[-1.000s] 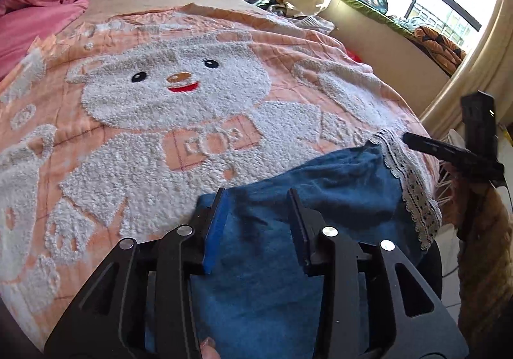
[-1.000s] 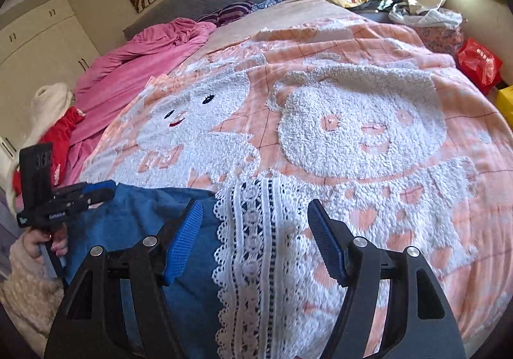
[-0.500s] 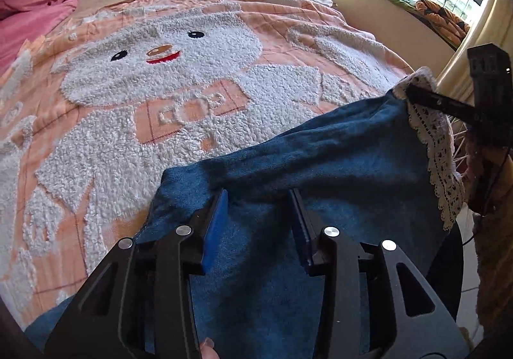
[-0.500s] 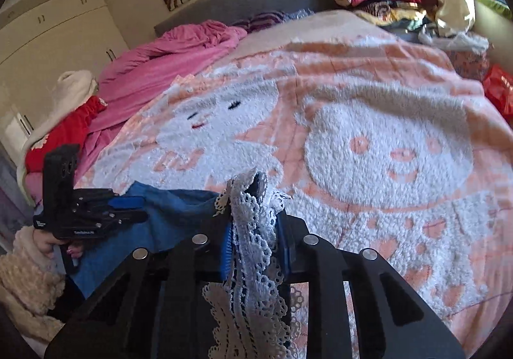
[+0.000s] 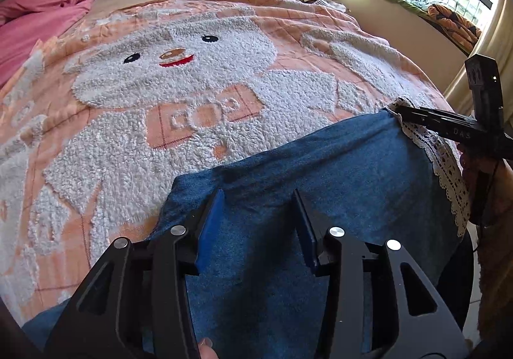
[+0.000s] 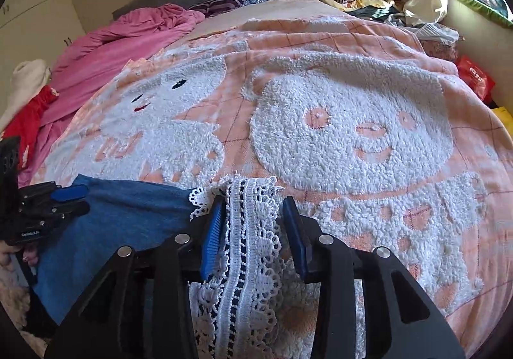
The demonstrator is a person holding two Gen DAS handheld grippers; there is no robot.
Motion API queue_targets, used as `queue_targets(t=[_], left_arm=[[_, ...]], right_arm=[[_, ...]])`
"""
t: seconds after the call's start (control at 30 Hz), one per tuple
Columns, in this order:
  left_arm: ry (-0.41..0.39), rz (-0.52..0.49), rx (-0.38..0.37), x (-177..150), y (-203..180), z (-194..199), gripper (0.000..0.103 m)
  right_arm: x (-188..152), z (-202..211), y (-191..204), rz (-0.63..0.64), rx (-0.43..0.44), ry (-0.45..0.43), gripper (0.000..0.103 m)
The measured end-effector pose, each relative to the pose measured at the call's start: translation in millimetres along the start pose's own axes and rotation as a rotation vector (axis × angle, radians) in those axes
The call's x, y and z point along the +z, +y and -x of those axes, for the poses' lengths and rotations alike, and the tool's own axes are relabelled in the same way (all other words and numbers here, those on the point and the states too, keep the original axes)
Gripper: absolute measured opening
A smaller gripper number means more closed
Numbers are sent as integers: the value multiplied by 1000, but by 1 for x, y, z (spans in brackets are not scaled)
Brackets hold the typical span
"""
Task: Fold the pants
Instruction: 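Fold the held edges over the pants with both grippers, then open both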
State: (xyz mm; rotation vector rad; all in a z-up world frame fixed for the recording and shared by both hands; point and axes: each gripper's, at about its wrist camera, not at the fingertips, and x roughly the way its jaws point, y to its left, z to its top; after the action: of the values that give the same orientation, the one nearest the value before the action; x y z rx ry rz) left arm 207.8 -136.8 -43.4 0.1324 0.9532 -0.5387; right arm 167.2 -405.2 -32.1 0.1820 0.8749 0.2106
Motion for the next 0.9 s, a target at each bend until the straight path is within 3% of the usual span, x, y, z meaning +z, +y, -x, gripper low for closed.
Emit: queue_targets(t=[0.03, 0.2, 0.33, 0.6, 0.77, 0.9], left_arm=[[0, -1, -1, 0, 0, 0, 37], [-8, -14, -8, -2, -2, 5, 45], [-31, -22, -6, -6, -8, 20, 55], [-80, 21, 37, -45, -11, 64, 56], [-116, 57, 182, -70, 3, 91, 63], [-64, 97, 324, -89, 26, 98, 66]], right_arm=[[1, 3, 2, 2, -6, -6, 45], [-3, 50, 2, -21, -38, -99, 60], [-21, 87, 20, -7, -1, -146, 61], [-74, 101, 85, 117, 31, -101, 67], [-90, 90, 101, 148, 39, -76, 67], [-95, 81, 84, 113, -79, -37, 67]])
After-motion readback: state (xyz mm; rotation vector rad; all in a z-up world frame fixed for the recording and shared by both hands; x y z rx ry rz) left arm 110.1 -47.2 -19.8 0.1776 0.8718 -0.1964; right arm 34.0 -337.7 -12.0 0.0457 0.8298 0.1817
